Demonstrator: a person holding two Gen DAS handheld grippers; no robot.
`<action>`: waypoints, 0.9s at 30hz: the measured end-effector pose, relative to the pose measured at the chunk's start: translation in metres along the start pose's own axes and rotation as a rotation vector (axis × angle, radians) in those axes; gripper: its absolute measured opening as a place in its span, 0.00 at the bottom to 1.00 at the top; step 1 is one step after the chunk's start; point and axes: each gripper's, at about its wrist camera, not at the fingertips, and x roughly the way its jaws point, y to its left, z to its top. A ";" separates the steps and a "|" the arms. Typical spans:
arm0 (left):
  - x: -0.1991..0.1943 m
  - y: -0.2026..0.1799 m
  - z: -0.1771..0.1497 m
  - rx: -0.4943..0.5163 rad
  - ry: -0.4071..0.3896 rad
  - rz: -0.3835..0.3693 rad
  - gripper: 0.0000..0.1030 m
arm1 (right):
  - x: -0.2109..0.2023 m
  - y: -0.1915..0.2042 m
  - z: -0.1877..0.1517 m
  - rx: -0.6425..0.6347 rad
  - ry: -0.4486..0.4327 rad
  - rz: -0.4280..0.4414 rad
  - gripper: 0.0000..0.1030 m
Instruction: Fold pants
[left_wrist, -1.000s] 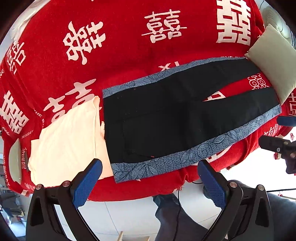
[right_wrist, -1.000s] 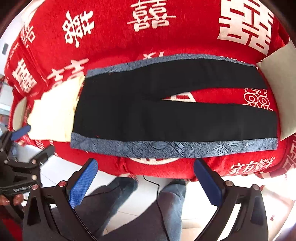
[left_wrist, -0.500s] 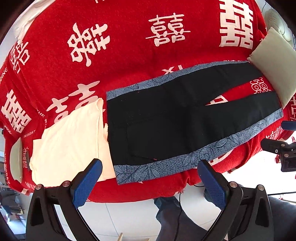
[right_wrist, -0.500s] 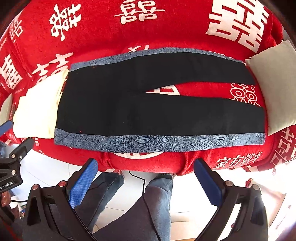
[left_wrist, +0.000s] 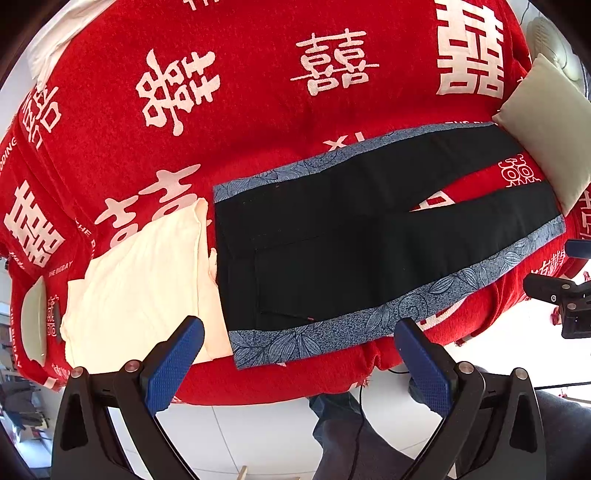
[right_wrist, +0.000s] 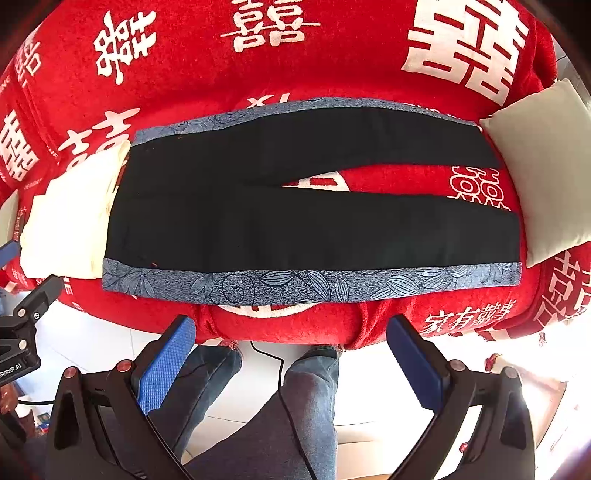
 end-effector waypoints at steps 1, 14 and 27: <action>0.000 0.000 0.000 -0.001 0.001 0.000 1.00 | 0.000 0.000 0.000 -0.001 -0.001 -0.002 1.00; 0.002 0.004 -0.003 -0.012 0.009 0.002 1.00 | -0.002 0.000 -0.003 0.003 -0.008 -0.010 1.00; 0.001 0.008 -0.005 -0.078 0.006 0.027 1.00 | -0.004 -0.007 -0.003 0.007 -0.033 -0.012 1.00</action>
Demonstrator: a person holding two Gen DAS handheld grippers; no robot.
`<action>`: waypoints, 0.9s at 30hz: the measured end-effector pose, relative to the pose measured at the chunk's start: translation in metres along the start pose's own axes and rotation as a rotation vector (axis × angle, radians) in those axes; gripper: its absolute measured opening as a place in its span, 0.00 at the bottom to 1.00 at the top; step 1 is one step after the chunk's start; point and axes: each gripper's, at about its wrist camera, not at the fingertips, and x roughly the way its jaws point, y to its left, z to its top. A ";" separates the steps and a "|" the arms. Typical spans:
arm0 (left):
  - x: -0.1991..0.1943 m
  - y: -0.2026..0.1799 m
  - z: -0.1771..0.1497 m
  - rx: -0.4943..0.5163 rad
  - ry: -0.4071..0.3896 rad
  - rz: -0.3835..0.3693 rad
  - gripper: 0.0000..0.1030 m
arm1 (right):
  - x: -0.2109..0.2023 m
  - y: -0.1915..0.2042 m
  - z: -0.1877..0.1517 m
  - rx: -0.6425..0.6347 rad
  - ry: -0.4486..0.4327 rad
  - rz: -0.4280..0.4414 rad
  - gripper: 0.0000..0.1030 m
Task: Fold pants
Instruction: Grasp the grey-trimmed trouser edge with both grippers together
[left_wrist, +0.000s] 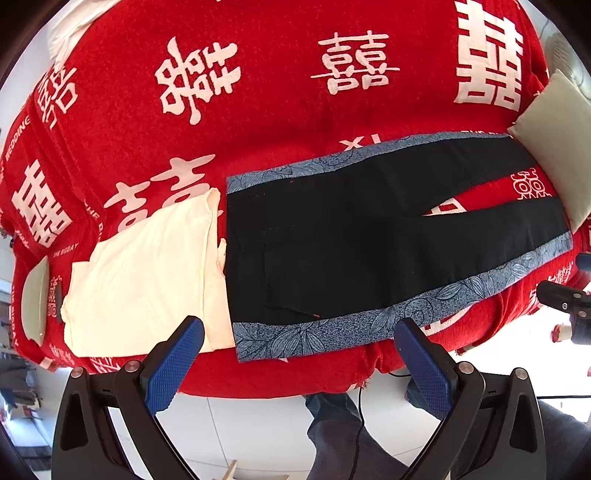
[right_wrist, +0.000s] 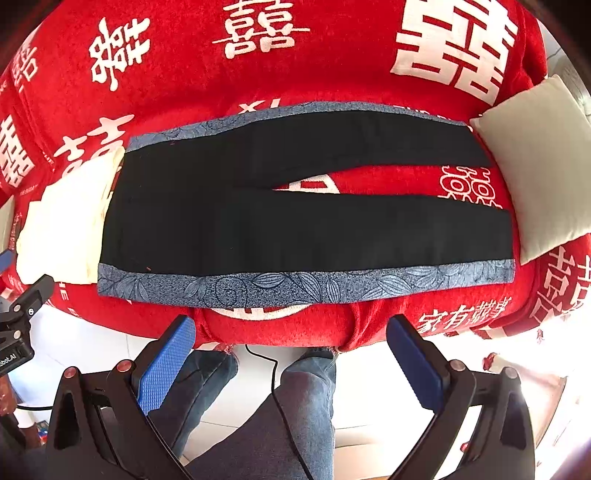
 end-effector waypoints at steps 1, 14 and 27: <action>0.000 0.000 0.000 -0.008 0.000 0.003 1.00 | 0.000 0.000 0.001 -0.004 -0.003 0.004 1.00; 0.004 -0.022 -0.007 -0.216 0.046 0.059 1.00 | 0.010 -0.035 0.008 -0.077 0.029 0.143 1.00; 0.116 0.012 -0.075 -0.485 0.150 -0.202 1.00 | 0.122 -0.011 -0.036 0.177 0.152 0.574 1.00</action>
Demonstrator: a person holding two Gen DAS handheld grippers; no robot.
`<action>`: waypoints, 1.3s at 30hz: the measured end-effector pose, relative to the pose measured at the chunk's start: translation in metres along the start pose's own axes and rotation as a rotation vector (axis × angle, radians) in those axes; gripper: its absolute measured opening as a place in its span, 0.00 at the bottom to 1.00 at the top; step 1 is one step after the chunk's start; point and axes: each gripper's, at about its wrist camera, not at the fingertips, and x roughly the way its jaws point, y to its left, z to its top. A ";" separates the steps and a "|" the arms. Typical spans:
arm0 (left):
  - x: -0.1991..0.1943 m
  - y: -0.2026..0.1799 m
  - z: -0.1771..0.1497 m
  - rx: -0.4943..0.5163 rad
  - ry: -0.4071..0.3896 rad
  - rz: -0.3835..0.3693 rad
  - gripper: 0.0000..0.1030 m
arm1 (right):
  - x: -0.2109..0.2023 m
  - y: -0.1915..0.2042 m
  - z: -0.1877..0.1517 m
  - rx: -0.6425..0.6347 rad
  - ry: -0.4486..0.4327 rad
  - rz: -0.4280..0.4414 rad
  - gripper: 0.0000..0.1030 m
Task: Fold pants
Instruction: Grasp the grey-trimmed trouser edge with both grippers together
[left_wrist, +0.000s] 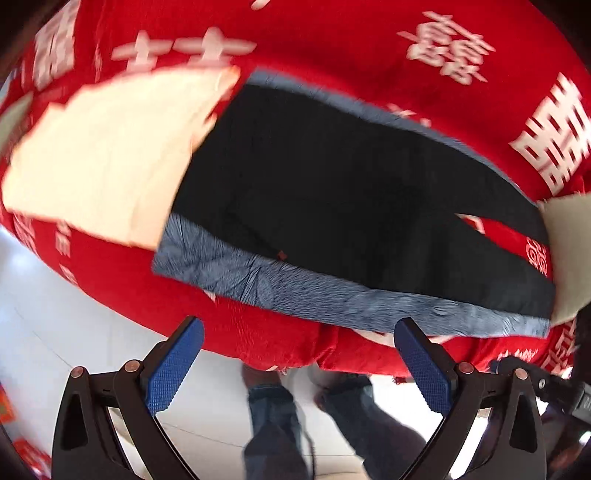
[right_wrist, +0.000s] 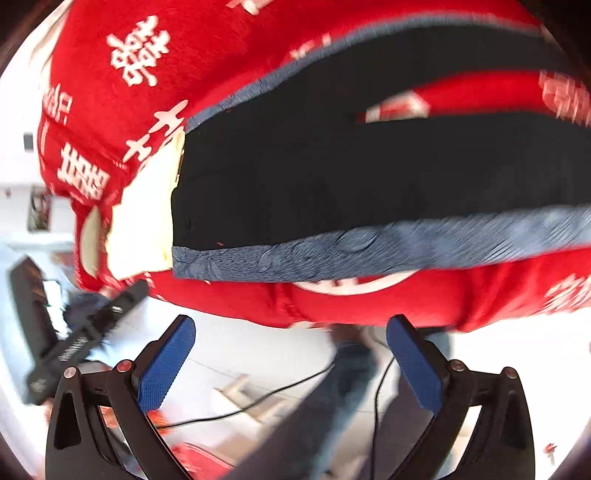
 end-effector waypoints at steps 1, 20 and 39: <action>0.013 0.009 -0.001 -0.022 0.013 -0.014 1.00 | 0.013 -0.004 -0.002 0.020 0.004 0.026 1.00; 0.123 0.050 -0.009 -0.169 0.091 -0.365 1.00 | 0.125 -0.018 0.011 0.145 -0.125 0.398 0.82; 0.120 0.065 0.052 -0.379 0.024 -0.515 0.34 | 0.093 -0.042 0.025 0.185 -0.217 0.458 0.82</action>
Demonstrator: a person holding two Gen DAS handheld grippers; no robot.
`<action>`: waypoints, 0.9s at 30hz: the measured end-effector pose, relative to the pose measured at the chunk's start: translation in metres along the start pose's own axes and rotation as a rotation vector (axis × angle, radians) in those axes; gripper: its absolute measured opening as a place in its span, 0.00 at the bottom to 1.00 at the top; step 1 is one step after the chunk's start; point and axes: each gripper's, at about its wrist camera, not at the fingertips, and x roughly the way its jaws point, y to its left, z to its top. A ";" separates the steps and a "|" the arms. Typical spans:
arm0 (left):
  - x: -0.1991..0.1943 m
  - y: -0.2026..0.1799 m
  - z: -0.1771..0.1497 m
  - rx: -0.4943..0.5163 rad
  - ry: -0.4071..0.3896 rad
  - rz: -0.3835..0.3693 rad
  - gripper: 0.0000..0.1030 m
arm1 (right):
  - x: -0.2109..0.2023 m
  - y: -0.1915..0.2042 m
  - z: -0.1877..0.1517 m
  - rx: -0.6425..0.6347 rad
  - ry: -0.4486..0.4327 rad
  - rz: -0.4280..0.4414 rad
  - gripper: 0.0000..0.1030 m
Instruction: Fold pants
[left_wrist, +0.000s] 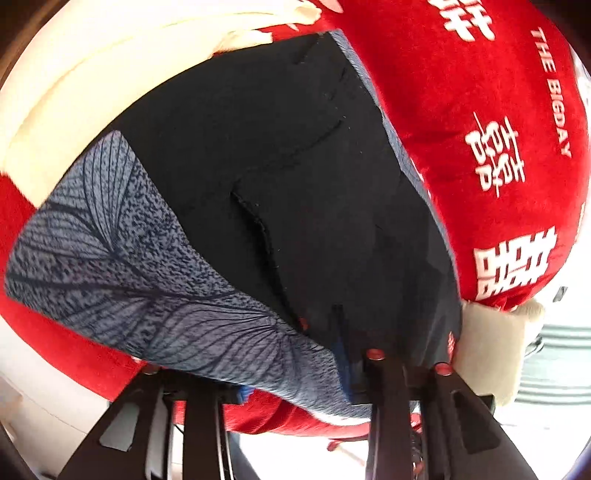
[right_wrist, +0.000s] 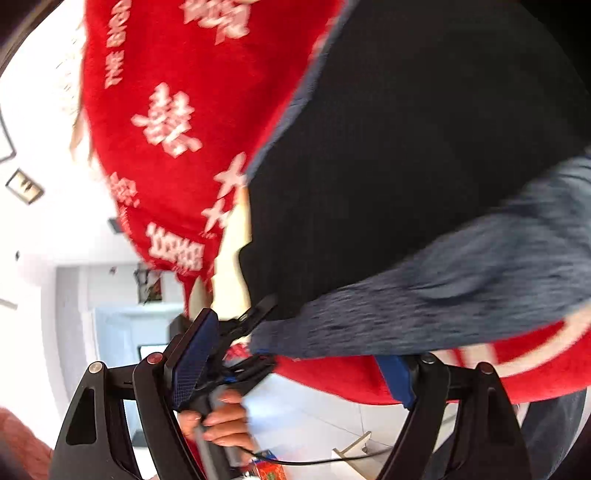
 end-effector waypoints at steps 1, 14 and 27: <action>-0.003 0.001 0.003 0.008 0.004 -0.004 0.34 | -0.004 -0.008 0.000 0.021 -0.013 -0.005 0.81; -0.030 -0.030 0.010 0.164 0.034 0.055 0.21 | -0.060 -0.015 0.005 0.165 -0.129 -0.004 0.08; -0.033 -0.149 0.108 0.307 -0.092 0.074 0.21 | -0.054 0.101 0.155 -0.208 -0.012 -0.175 0.08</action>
